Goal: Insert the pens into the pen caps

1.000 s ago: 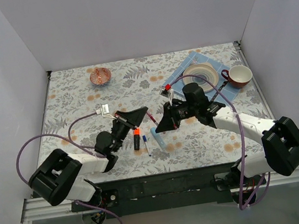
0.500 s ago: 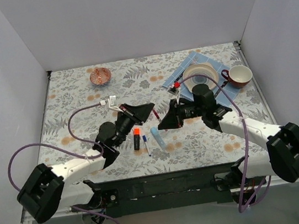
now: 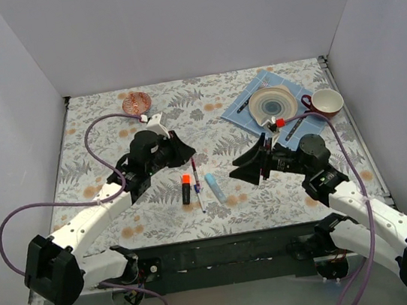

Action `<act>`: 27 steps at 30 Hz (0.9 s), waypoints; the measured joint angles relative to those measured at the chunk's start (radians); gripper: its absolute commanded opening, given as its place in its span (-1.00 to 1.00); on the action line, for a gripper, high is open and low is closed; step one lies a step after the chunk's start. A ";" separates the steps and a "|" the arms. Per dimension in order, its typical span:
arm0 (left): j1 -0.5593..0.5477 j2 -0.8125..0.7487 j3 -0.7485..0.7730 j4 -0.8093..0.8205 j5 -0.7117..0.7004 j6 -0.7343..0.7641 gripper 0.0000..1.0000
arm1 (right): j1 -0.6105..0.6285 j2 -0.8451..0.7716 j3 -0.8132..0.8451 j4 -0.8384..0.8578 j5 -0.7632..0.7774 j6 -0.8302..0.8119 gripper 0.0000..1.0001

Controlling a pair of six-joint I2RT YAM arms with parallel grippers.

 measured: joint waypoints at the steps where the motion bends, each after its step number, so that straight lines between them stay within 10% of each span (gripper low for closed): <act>1: 0.017 0.008 0.017 -0.046 -0.013 0.022 -1.00 | 0.000 -0.019 -0.001 -0.011 0.013 0.000 0.37; 12: 0.177 0.248 0.042 -0.370 -0.120 0.203 -1.00 | 0.000 -0.044 -0.006 -0.087 0.072 0.004 0.37; 16: 0.178 0.333 0.027 -0.402 -0.140 0.213 -0.40 | 0.000 -0.041 -0.006 -0.093 0.076 0.003 0.37; 27: 0.187 0.306 0.069 -0.467 -0.187 0.220 0.23 | 0.000 -0.037 0.009 -0.232 0.123 -0.010 0.84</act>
